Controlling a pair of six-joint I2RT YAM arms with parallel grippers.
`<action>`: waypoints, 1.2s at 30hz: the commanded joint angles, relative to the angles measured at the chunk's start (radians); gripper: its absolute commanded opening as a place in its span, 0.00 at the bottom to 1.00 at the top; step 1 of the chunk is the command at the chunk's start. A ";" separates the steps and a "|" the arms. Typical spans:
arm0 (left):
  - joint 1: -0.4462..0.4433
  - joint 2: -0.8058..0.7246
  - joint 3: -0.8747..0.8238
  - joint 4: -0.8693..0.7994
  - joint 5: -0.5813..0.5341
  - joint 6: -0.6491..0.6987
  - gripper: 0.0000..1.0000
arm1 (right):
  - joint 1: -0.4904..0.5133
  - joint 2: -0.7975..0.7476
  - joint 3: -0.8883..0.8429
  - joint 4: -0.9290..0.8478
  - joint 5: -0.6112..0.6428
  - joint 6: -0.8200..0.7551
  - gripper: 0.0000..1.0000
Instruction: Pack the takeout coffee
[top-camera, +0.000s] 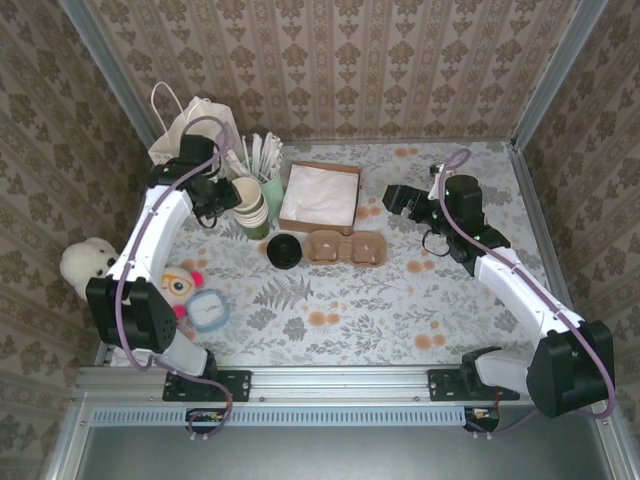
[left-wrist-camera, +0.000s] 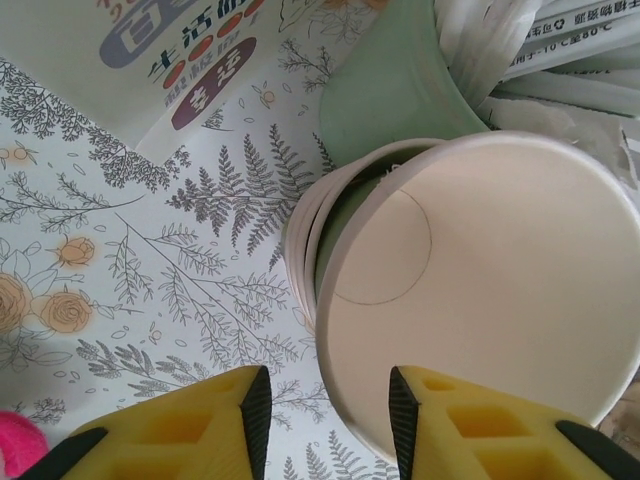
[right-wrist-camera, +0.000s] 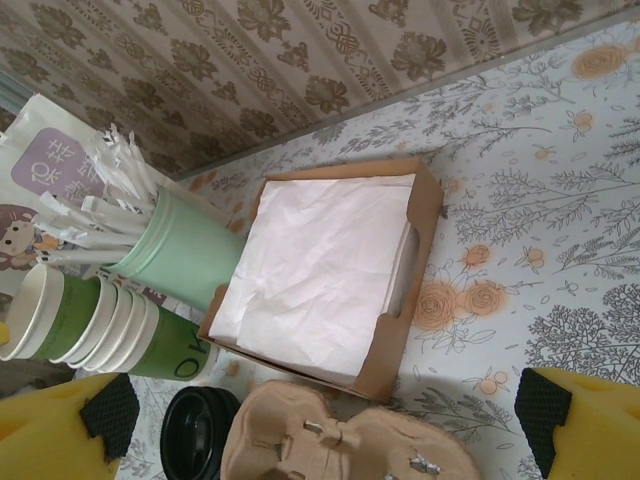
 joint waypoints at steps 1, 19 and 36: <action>-0.007 0.019 0.046 -0.048 -0.030 0.030 0.37 | 0.008 -0.013 0.041 0.014 -0.019 -0.036 1.00; -0.023 0.052 0.096 -0.052 -0.051 0.046 0.09 | 0.009 -0.058 0.022 -0.019 0.032 -0.069 1.00; -0.002 0.016 0.204 -0.096 0.025 0.086 0.00 | 0.010 -0.073 0.021 -0.025 0.061 -0.070 1.00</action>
